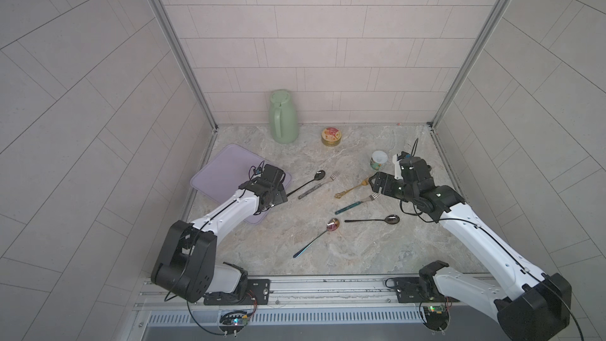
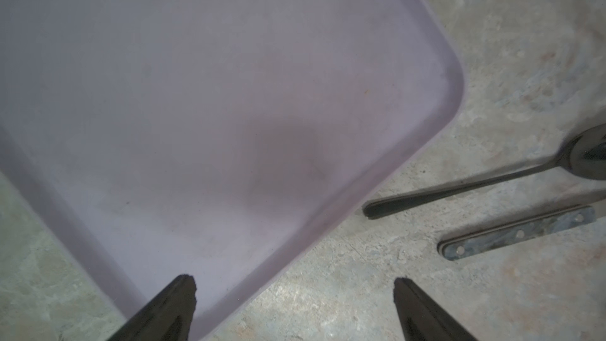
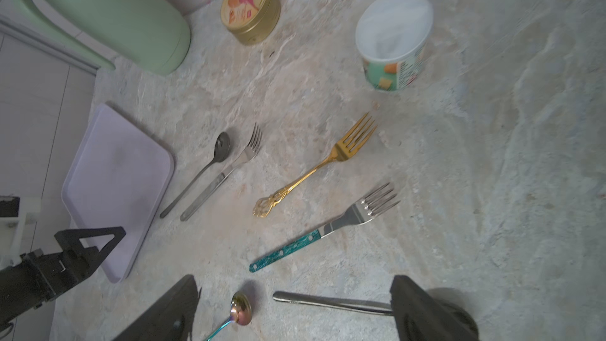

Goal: Set the spoon and fork side by side
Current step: Move the tray to the center of the board.

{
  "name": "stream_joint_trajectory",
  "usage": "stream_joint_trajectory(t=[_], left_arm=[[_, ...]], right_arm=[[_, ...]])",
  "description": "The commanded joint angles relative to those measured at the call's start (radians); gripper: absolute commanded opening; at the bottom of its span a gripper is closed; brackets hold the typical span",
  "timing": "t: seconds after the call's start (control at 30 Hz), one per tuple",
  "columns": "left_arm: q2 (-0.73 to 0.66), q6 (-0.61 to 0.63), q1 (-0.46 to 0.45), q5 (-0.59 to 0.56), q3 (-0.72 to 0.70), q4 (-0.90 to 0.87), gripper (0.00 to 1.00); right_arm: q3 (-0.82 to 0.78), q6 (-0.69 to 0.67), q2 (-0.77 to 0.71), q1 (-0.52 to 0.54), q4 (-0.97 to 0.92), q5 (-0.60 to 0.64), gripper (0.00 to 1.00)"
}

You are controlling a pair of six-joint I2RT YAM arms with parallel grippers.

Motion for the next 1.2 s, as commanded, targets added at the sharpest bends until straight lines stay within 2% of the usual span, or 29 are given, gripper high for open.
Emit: stream_joint_trajectory(t=[0.0,0.17,0.33,0.5,0.73,0.93,1.07,1.17], left_arm=[[0.018,-0.016,0.002,0.086,-0.034,-0.028,0.93],[0.015,-0.019,-0.002,0.16,-0.079,-0.024,0.89],[-0.009,-0.017,-0.015,0.194,-0.125,-0.022,0.88],[-0.025,-0.025,-0.068,0.258,-0.155,-0.002,0.87],[-0.004,-0.053,-0.187,0.288,-0.131,0.06,0.85],[0.065,-0.065,-0.293,0.315,-0.08,0.134,0.72],[0.139,-0.062,-0.329,0.324,-0.015,0.155,0.66],[0.185,-0.057,-0.348,0.341,0.026,0.185,0.57]], right_arm=[[0.045,0.061,0.028,0.074,-0.065,0.074,0.94],[0.086,0.085,0.091,0.178,-0.092,0.127,0.93],[0.105,0.09,0.108,0.204,-0.097,0.141,0.93],[0.105,0.089,0.107,0.205,-0.102,0.158,0.93],[0.1,0.096,0.103,0.205,-0.107,0.157,0.94],[0.102,0.104,0.103,0.205,-0.12,0.167,0.94],[0.097,0.11,0.1,0.198,-0.123,0.174,0.95],[0.09,0.109,0.097,0.181,-0.128,0.168,0.95]])
